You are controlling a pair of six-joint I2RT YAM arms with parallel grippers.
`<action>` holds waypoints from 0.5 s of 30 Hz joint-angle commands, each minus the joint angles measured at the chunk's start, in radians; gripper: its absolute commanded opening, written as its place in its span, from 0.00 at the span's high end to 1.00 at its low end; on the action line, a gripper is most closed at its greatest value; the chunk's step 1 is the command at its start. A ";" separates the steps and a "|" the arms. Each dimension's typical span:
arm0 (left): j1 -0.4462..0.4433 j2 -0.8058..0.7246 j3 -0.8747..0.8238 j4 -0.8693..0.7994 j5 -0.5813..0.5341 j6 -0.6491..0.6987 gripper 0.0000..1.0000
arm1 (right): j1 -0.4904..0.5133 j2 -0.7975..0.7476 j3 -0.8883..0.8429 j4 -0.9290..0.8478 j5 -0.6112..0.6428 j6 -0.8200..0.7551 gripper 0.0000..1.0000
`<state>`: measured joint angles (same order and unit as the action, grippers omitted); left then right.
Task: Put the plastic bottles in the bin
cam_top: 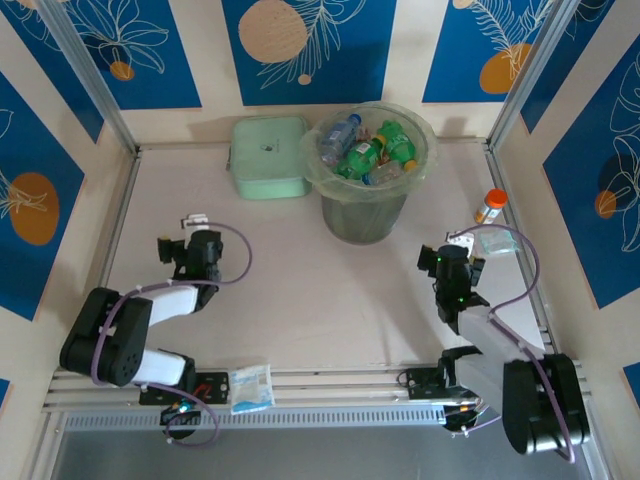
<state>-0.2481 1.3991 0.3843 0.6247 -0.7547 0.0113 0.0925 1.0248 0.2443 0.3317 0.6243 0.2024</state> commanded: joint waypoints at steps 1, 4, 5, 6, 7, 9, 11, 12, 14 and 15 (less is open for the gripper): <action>0.068 0.059 -0.026 0.277 0.205 0.002 0.01 | -0.082 0.098 -0.029 0.386 -0.322 -0.042 0.01; 0.100 0.094 0.006 0.222 0.411 0.023 0.01 | -0.089 0.211 -0.008 0.512 -0.377 -0.081 0.01; 0.102 0.130 0.010 0.272 0.454 0.052 0.01 | -0.096 0.248 0.017 0.521 -0.422 -0.072 0.01; 0.113 0.127 0.016 0.249 0.480 0.038 0.01 | -0.099 0.287 0.044 0.507 -0.471 -0.078 0.01; 0.138 0.120 0.015 0.220 0.519 0.013 0.01 | -0.095 0.339 0.059 0.535 -0.500 -0.091 0.01; 0.153 0.187 -0.041 0.418 0.526 0.016 0.01 | -0.065 0.480 0.081 0.628 -0.525 -0.143 0.01; 0.161 0.156 -0.023 0.320 0.526 -0.010 0.01 | -0.047 0.500 0.127 0.582 -0.503 -0.145 0.01; 0.161 0.170 -0.033 0.367 0.527 -0.004 0.01 | -0.076 0.485 0.164 0.466 -0.521 -0.113 0.01; 0.162 0.165 -0.032 0.354 0.526 -0.010 0.01 | -0.096 0.502 0.166 0.501 -0.541 -0.092 0.01; 0.162 0.169 -0.035 0.374 0.526 -0.005 0.01 | -0.097 0.494 0.177 0.454 -0.539 -0.095 0.01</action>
<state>-0.0963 1.5600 0.3614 0.9195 -0.2790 0.0238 0.0128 1.5368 0.3859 0.8040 0.1406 0.1078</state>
